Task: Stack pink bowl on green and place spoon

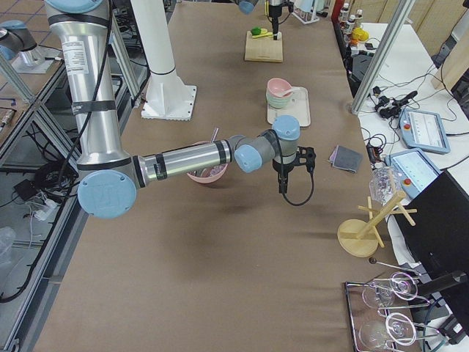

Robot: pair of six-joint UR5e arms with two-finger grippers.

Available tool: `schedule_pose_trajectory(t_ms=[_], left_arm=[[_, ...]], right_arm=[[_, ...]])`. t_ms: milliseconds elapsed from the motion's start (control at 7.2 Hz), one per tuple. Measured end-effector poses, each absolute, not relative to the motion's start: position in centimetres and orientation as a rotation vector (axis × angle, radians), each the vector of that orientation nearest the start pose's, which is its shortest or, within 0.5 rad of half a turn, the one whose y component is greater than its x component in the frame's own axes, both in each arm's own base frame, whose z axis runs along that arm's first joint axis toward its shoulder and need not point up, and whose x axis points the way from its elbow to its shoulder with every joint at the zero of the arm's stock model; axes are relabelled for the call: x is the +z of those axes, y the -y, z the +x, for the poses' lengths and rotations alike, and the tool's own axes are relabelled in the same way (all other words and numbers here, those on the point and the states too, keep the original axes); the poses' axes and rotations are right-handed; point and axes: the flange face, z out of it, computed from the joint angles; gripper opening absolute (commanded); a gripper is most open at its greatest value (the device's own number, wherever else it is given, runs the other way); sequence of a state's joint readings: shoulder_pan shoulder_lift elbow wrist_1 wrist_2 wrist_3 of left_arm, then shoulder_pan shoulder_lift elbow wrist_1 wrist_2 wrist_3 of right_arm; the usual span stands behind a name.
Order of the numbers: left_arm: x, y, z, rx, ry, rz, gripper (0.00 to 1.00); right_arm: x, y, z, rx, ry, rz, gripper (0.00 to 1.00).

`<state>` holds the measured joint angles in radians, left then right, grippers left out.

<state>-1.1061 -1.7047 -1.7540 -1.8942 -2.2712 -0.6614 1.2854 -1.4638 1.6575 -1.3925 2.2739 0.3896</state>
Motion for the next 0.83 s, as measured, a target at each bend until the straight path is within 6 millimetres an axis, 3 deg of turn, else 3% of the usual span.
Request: schedule_pose_trajectory(t_ms=[417,556,833], left_arm=[[58.2,48.8,7.8,0.253,-0.796,0.202,0.98],[60.9,47.5,6.1,0.278,-0.779,0.187,0.98],[63.2,46.3,5.0,0.219,-0.805,0.126,0.98]], right_arm=[[60.0,54.8,-3.0,-0.143,0.783,0.074,1.00],[61.3,54.8,-2.1,-0.166,0.795,0.074,1.00],[62.0,54.7,-1.5,-0.181,0.798,0.081,1.00]])
